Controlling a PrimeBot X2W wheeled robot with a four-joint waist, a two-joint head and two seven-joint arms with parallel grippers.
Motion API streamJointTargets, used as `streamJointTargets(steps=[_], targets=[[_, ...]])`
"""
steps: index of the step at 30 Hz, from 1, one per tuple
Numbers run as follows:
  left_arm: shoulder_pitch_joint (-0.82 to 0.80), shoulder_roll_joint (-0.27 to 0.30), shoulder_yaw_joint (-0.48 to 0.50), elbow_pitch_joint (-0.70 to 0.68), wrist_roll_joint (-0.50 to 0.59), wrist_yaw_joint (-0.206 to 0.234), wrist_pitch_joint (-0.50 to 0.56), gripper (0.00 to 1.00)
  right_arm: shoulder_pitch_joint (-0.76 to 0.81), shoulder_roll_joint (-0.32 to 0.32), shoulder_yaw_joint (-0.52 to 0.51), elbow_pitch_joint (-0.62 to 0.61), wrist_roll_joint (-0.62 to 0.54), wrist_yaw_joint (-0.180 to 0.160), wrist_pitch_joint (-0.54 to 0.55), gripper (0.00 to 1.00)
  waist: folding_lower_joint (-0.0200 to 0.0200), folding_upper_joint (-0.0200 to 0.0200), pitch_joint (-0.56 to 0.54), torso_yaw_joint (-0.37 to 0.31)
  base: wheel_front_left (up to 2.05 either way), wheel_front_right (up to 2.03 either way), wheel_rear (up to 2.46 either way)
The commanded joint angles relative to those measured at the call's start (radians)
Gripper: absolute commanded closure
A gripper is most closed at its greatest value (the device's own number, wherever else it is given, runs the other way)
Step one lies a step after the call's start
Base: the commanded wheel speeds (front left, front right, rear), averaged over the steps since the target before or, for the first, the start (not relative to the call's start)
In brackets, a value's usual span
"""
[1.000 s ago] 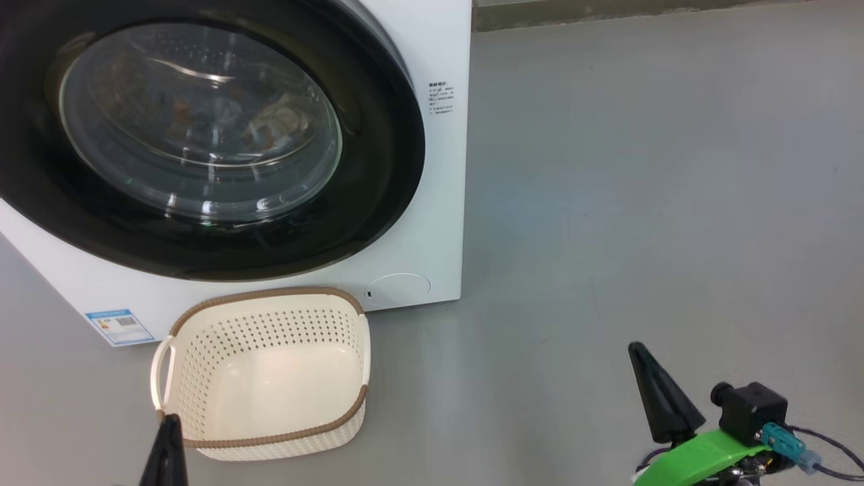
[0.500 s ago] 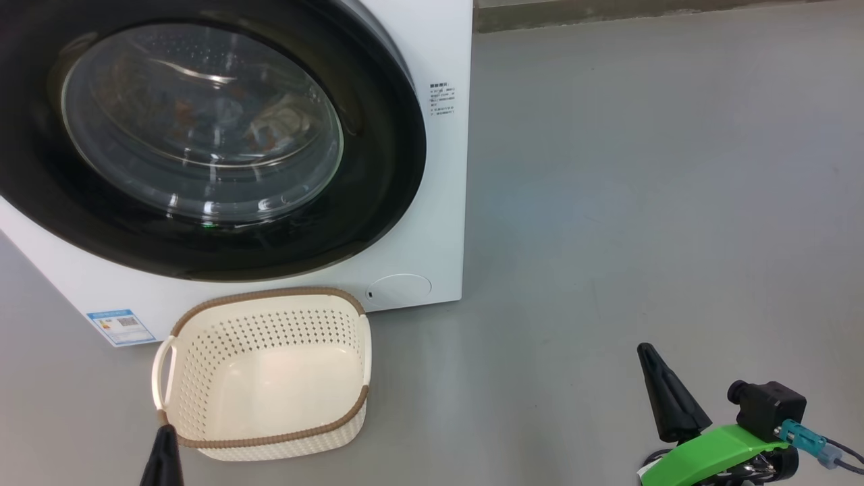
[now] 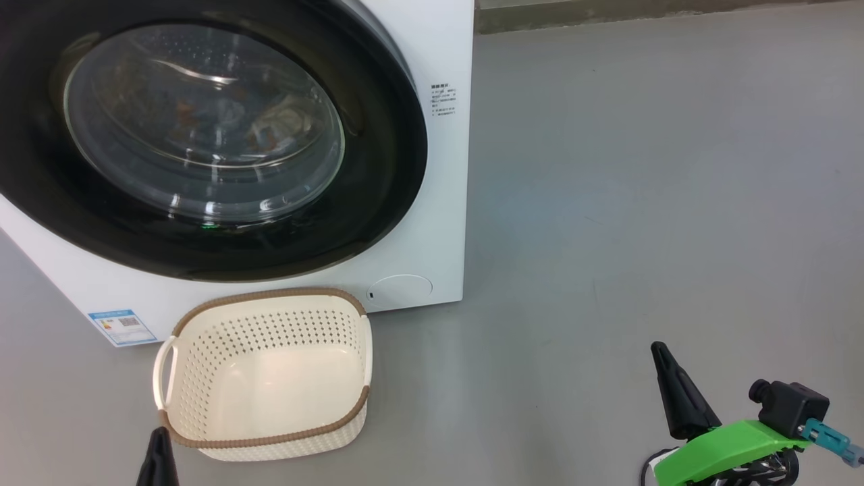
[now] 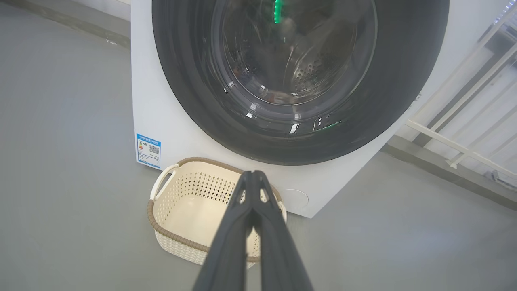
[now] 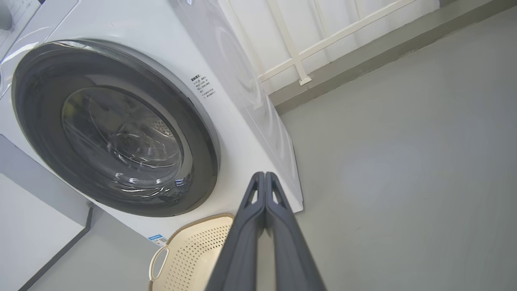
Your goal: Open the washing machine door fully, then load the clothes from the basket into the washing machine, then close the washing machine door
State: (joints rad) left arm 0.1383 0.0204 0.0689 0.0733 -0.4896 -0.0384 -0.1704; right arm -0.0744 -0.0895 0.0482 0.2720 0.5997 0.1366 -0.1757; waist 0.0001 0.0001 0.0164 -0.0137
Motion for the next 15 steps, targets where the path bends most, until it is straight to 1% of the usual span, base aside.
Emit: streamJointTargets(steps=[1,15], targets=[[-0.042,0.017,0.012,-0.012,-0.039,-0.005,0.010,1.00,-0.027,0.000,-0.006,-0.025,0.035,-0.002,0.009,1.00,-0.0001,-0.0001,0.000,0.000,0.00,0.00,0.00],[-0.071,0.018,0.017,0.014,-0.189,-0.017,0.048,1.00,-0.028,0.004,-0.026,-0.025,0.173,-0.002,0.046,1.00,-0.0001,-0.0001,-0.002,0.002,0.00,0.00,0.00]])
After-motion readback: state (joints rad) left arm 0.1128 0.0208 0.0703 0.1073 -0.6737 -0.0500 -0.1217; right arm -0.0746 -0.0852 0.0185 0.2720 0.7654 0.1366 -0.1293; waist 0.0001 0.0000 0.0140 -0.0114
